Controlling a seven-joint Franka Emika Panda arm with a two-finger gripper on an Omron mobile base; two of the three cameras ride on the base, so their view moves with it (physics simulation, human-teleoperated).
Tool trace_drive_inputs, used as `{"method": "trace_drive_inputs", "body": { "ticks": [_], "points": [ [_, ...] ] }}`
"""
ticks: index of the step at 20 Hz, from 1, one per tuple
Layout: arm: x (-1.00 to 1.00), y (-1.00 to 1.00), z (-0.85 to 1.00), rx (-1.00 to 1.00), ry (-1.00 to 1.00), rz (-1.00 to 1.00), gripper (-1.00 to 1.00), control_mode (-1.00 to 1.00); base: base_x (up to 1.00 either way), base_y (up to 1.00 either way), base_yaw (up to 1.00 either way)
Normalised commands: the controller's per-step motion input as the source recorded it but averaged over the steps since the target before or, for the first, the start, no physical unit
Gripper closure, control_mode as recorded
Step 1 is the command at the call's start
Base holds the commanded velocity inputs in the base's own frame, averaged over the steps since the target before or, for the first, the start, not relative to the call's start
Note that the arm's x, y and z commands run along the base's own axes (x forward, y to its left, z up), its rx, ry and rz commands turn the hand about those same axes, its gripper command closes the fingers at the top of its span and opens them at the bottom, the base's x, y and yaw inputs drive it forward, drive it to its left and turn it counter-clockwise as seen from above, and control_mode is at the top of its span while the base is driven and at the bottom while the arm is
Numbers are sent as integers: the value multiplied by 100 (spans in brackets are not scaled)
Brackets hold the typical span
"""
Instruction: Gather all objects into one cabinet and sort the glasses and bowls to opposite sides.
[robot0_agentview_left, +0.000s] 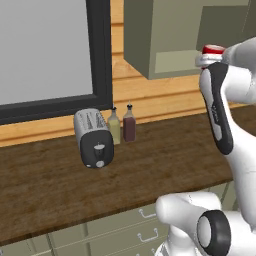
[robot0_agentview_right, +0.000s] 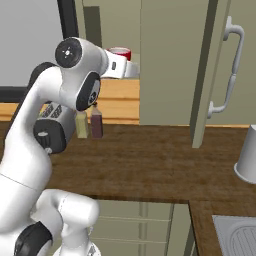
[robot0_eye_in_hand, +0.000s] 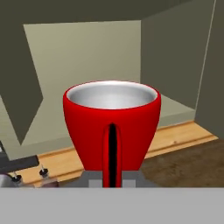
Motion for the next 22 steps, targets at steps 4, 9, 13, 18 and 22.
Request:
{"method": "trace_drive_inputs", "body": {
  "ticks": [4, 9, 13, 18, 22],
  "points": [
    [-99, 7, 22, -1, 1, 0, 100, -100, 0, 0, 0],
    [-99, 0, 1, -6, 15, 3, 100, -100, 0, 0, 0],
    [-95, 9, -2, -7, 16, 2, 100, -100, 0, 0, 0],
    [-83, 50, -7, -6, 12, 6, 100, -100, 0, 0, 0],
    [-60, 75, -2, -2, 11, 7, 100, -100, 0, 0, 0]
  ]
}}
